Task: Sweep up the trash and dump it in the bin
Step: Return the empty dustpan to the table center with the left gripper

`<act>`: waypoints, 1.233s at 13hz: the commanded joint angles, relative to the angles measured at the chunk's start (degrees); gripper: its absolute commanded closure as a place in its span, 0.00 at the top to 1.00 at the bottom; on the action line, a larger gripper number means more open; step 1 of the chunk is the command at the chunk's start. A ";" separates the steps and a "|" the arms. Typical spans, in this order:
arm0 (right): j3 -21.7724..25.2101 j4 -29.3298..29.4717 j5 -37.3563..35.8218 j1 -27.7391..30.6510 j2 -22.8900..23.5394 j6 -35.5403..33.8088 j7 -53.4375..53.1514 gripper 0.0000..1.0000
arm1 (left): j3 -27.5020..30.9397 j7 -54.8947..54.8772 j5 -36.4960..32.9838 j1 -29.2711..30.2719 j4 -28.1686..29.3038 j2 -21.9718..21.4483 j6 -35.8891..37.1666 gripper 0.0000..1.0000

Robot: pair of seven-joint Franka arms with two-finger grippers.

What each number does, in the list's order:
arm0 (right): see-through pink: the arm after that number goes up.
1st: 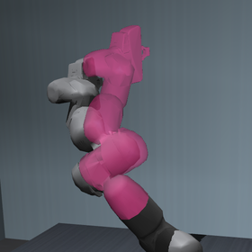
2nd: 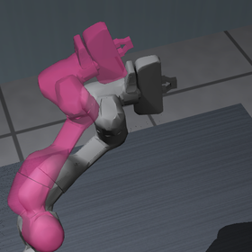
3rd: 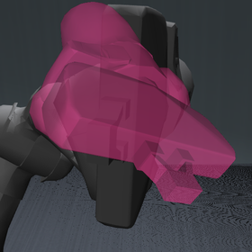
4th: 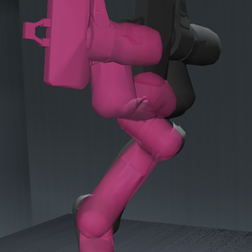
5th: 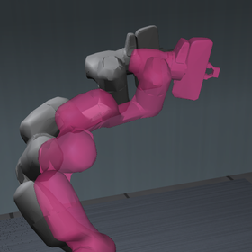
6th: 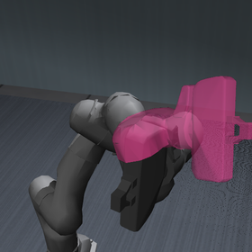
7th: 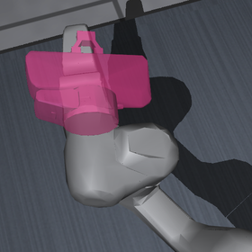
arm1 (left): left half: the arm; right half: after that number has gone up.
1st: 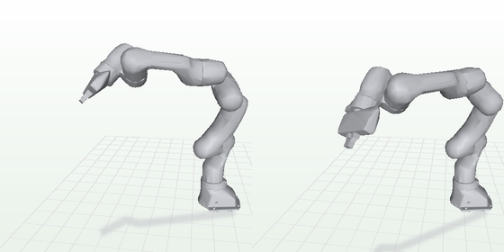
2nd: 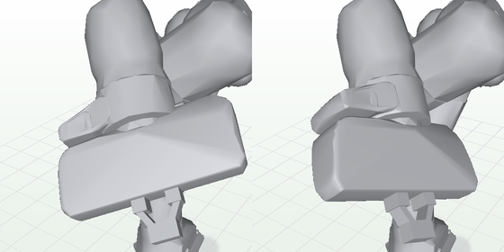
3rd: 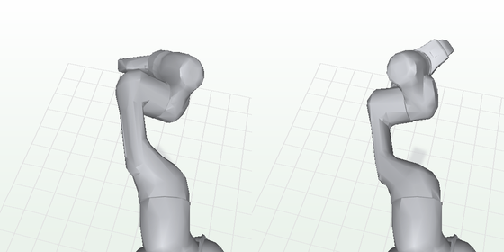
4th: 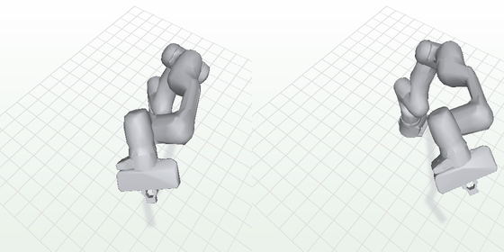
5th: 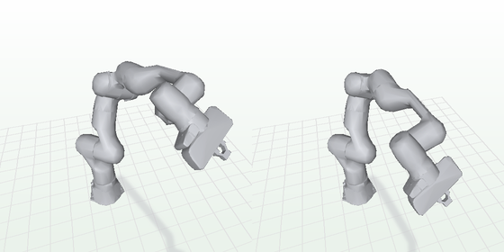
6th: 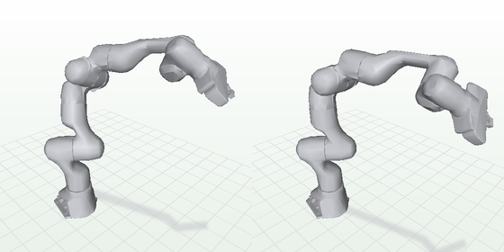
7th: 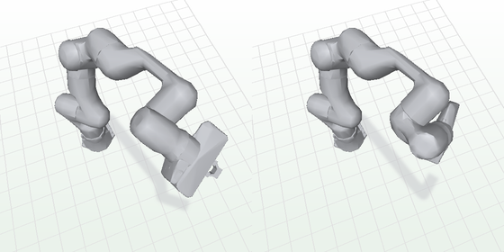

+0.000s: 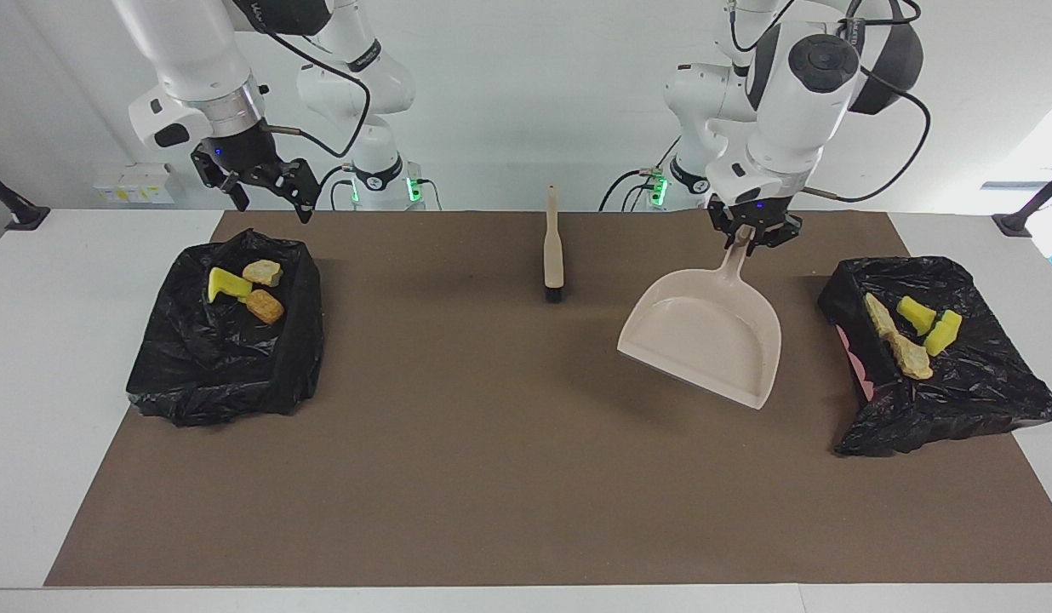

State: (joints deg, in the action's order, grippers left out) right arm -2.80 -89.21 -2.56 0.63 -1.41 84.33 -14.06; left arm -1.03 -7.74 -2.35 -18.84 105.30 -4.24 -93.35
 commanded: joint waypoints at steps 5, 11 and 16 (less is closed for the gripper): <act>-0.54 -1.06 0.01 0.86 -0.79 1.02 7.54 1.00 | 1.21 22.05 4.46 -11.73 -0.09 3.88 -9.64 0.00; -0.46 -1.14 0.10 0.86 -0.88 0.67 7.20 1.00 | 1.21 35.75 4.55 -18.34 -0.18 16.18 -25.36 0.00; -0.46 -1.06 0.10 0.86 -0.88 0.75 7.20 1.00 | 1.38 45.08 3.85 -22.64 -1.40 23.12 -33.38 0.00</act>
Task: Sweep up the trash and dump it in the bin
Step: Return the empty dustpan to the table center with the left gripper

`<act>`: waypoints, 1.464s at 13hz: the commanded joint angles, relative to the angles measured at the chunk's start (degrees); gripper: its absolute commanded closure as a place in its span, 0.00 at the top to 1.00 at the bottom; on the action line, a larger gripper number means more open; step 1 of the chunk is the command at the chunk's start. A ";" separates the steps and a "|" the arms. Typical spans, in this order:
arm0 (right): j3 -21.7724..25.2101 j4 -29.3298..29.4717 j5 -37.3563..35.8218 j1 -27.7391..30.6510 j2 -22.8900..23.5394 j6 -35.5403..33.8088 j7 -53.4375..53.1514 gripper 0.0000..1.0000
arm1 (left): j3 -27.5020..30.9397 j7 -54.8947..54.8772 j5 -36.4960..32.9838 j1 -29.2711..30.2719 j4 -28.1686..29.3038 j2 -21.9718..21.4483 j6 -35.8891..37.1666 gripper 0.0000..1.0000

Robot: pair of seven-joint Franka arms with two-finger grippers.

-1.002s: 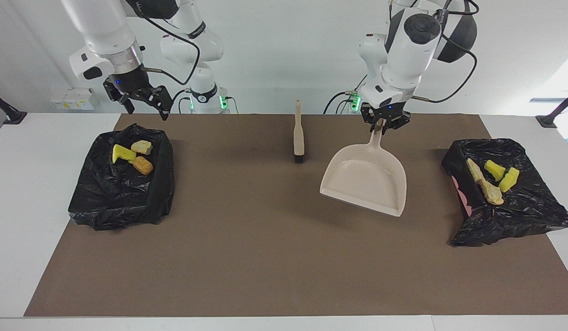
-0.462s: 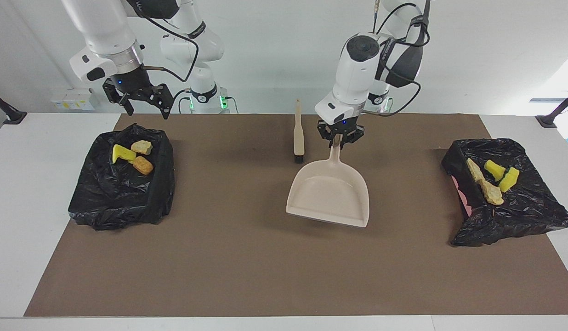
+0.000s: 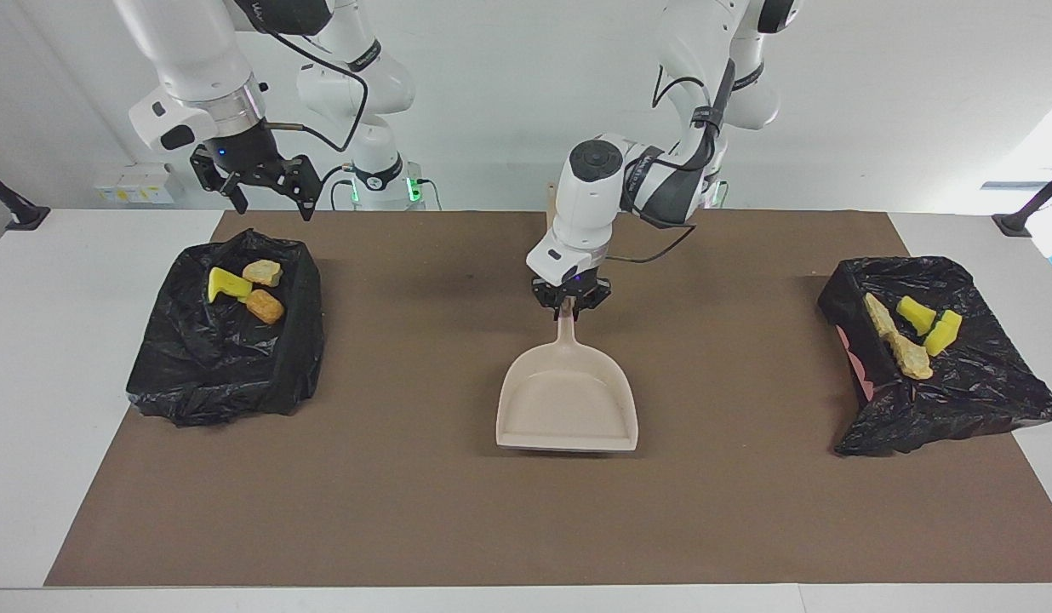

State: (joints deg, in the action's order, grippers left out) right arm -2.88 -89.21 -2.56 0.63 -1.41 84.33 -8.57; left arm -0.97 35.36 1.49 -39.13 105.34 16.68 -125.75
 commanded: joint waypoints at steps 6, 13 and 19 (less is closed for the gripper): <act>0.50 -0.97 0.10 0.95 -1.05 0.04 1.98 1.00 | 1.50 3.31 0.44 -1.04 -1.63 1.08 1.37 0.23; 0.24 -1.06 0.19 0.34 -1.05 0.48 1.27 1.00 | 2.03 2.26 0.35 -0.25 -1.63 -0.69 3.31 1.00; 0.06 -1.06 0.19 0.34 -1.05 0.48 1.27 1.00 | 2.20 -6.33 -0.35 6.59 -3.64 -2.62 9.54 1.00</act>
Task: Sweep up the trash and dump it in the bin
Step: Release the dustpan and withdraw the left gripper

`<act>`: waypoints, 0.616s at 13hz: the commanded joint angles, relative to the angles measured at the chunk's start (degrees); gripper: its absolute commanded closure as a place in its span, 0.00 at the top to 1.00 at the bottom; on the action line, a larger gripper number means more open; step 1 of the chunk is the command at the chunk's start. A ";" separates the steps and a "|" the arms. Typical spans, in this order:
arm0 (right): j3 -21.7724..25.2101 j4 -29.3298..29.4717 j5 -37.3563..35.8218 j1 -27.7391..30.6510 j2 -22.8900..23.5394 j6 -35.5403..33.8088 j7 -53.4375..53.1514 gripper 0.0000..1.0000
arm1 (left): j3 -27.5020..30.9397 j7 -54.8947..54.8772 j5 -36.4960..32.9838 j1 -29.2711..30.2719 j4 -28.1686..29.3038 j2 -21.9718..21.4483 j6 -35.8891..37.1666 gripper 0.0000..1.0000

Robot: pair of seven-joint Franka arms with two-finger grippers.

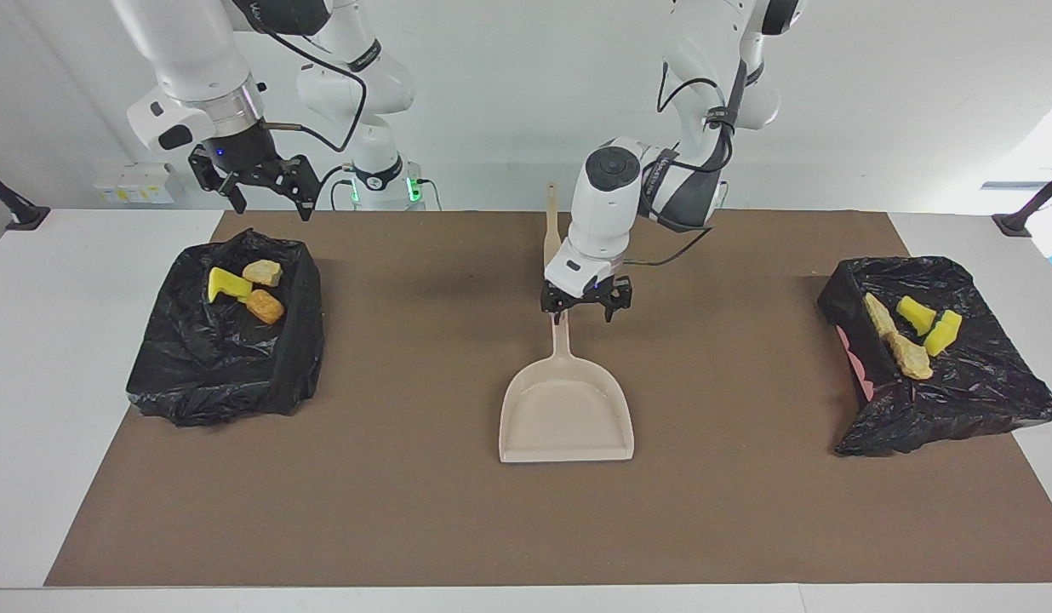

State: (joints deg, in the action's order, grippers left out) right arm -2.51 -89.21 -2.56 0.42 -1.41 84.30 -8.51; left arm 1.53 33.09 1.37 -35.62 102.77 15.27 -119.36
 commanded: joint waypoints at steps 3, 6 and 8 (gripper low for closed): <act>-0.30 -1.23 0.18 0.54 -1.22 0.34 1.22 1.00 | -0.30 -8.82 -0.05 10.02 -3.63 -1.82 6.85 1.00; -0.30 -1.32 0.18 0.55 -1.31 0.34 1.22 1.00 | -0.03 -18.03 0.73 15.38 -4.86 -2.78 8.79 1.00; -0.30 -1.32 0.18 0.55 -1.31 0.34 1.22 1.00 | -0.21 -22.78 0.74 19.26 -4.95 -4.45 10.80 1.00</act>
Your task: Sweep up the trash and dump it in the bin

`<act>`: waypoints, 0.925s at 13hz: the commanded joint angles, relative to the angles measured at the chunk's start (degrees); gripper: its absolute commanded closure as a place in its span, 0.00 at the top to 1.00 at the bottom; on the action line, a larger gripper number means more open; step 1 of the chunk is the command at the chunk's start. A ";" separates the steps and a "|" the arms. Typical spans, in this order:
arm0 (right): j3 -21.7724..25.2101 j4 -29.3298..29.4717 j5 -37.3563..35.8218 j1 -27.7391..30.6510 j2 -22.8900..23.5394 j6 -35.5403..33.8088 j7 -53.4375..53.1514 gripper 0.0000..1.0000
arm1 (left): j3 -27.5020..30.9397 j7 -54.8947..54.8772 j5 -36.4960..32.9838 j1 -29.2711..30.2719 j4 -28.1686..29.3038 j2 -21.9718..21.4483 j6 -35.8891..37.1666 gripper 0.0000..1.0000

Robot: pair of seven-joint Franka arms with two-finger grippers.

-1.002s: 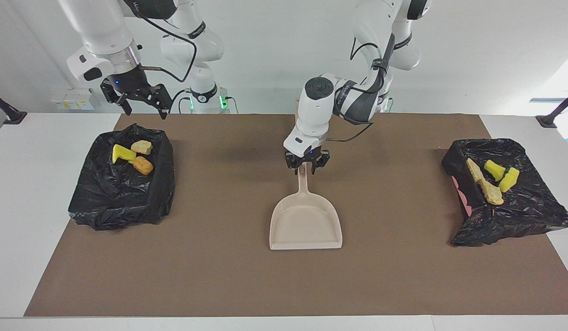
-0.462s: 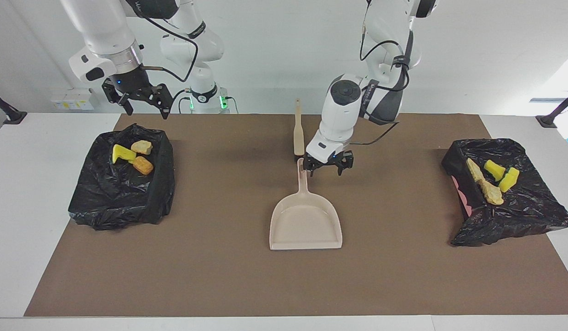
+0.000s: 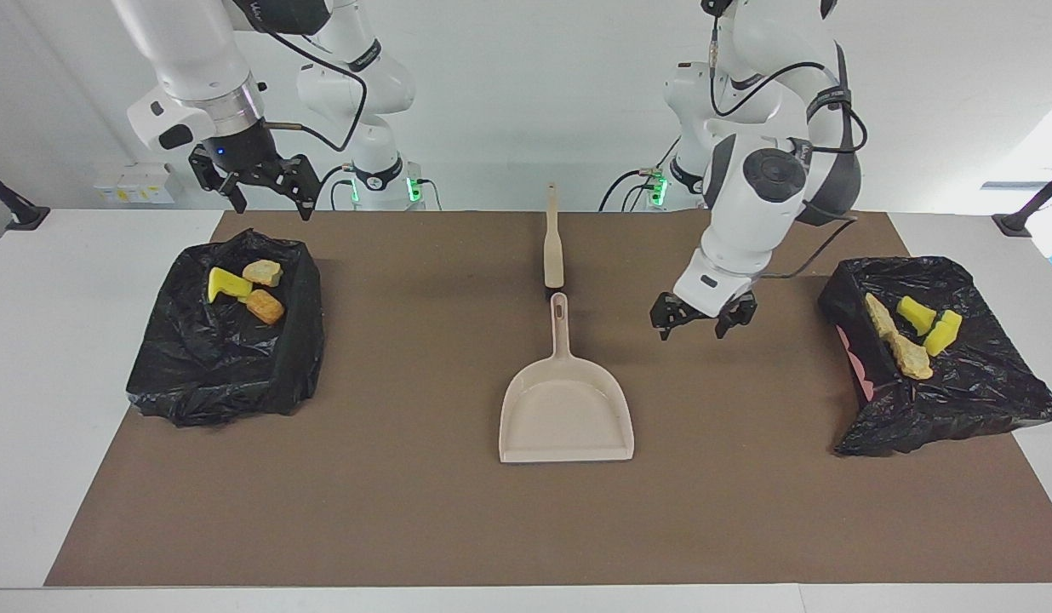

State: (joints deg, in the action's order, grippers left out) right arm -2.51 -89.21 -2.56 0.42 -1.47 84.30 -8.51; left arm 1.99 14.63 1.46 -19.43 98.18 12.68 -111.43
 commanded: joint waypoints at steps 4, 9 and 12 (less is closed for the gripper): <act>-0.30 -1.32 0.19 0.55 -1.26 0.34 1.22 1.00 | -0.50 -11.36 0.74 8.87 -2.63 -3.01 8.93 1.00; -0.30 -1.32 0.19 0.55 -1.26 0.34 1.22 1.00 | 0.12 -19.34 0.65 15.29 -2.29 -5.99 11.76 1.00; -0.30 -1.32 0.19 0.64 -1.26 0.34 1.22 1.00 | 0.21 -24.29 0.65 20.12 -2.64 -6.44 12.99 1.00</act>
State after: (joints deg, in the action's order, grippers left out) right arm -2.51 -89.21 -2.56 0.42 -1.49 84.30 -8.51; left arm 2.52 -6.92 1.47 -2.05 95.76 7.04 -100.02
